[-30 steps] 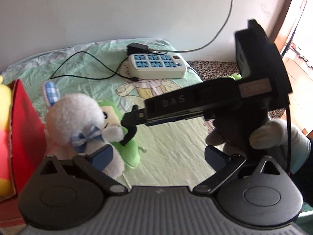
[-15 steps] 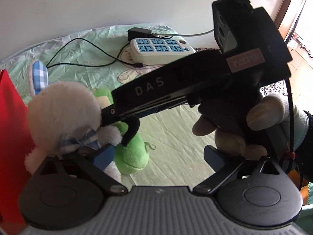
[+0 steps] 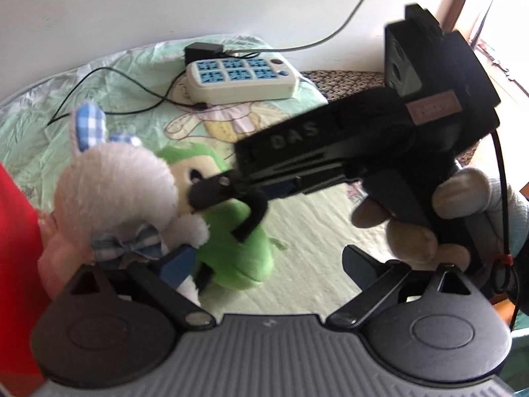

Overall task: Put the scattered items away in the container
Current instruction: 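Close the right gripper on the green pea-shaped plush, then lift the green plush with the right gripper and carry it over the box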

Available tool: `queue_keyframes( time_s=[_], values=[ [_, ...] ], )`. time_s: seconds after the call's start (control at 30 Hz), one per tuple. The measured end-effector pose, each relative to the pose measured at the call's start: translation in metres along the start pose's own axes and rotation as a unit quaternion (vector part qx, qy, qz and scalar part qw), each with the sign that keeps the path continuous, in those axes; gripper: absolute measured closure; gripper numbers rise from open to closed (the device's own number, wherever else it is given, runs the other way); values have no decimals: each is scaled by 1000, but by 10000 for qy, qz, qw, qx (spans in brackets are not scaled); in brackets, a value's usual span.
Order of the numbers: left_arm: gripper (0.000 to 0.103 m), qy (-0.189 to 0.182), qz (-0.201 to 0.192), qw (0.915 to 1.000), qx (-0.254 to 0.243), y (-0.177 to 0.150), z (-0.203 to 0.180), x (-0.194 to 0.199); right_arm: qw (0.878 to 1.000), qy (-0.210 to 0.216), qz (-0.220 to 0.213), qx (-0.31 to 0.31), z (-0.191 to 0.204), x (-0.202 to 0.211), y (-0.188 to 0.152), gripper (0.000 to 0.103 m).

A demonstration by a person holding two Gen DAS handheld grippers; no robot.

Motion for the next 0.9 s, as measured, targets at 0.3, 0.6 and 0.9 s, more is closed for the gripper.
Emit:
queue_keyframes(
  time_s=[0.3, 0.6, 0.9],
  values=[
    [7, -468, 443, 9976, 266, -6, -8, -38, 9979, -267, -19, -593, -29, 51, -36, 52],
    [19, -329, 473, 9982, 154, -2, -16, -55, 9947, -354, -358, -892, -38, 54, -30, 45],
    [33, -461, 421, 9975, 318, -6, -27, -35, 9955, -533, -373, -688, -26, 68, -35, 51]
  ],
)
Point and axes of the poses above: each gripper's, at about its wrist camera, not at the fingertips, and x roughly against the way its jaws point, z to its left, y to its top, the point moved 7 cm from there along -x, roughly the way its jaws point, and after that the axes turned 8 degrees about x, right-handed, at the moved point
